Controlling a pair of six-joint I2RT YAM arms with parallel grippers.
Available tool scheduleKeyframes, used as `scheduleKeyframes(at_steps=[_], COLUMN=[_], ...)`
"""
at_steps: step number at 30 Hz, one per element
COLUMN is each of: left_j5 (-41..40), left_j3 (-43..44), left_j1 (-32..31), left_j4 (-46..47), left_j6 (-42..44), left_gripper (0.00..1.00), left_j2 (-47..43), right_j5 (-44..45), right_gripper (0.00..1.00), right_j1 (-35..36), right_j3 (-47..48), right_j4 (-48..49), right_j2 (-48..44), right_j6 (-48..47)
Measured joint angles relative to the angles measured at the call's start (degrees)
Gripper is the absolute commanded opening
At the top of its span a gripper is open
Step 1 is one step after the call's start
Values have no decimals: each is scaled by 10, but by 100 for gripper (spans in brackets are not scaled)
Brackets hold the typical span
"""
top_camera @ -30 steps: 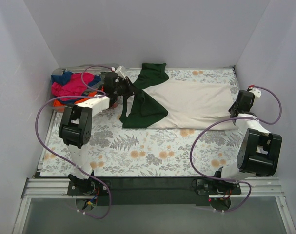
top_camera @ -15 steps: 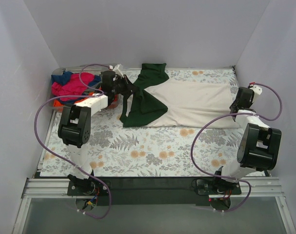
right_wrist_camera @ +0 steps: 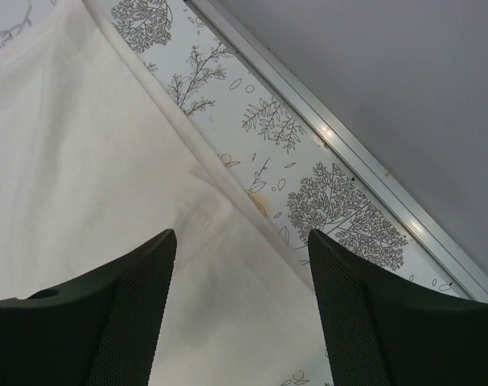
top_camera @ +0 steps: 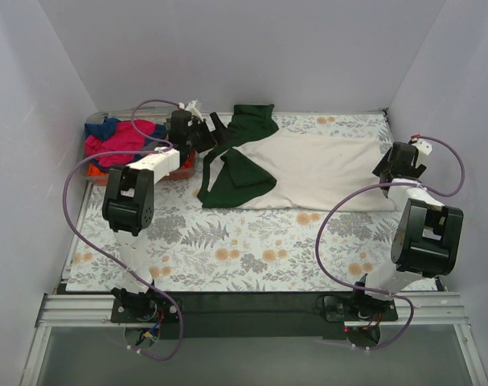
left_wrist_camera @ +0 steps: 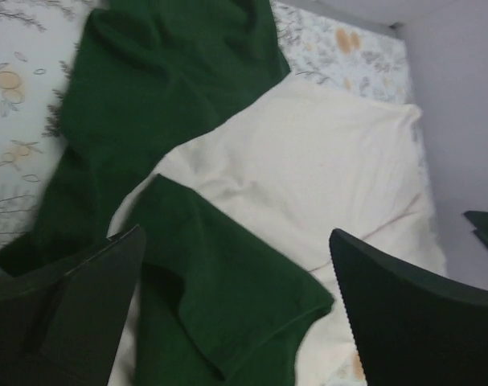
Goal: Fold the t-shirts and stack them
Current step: Fold the tshirt
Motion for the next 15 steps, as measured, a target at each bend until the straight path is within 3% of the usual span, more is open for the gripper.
scheduleKeyframes(at_steps=[7, 15], left_j5=[-38, -122], left_j3=[12, -120], left_j1=[-1, -70], left_j4=[-4, 9], left_j6=[5, 33], left_gripper=[97, 97], left_j2=[-15, -101], right_j5=[16, 60], right_gripper=[63, 63], right_j1=[25, 185], right_j3=[-45, -101], right_j4=[2, 18], right_j2=[-106, -193], right_j6=[-1, -23])
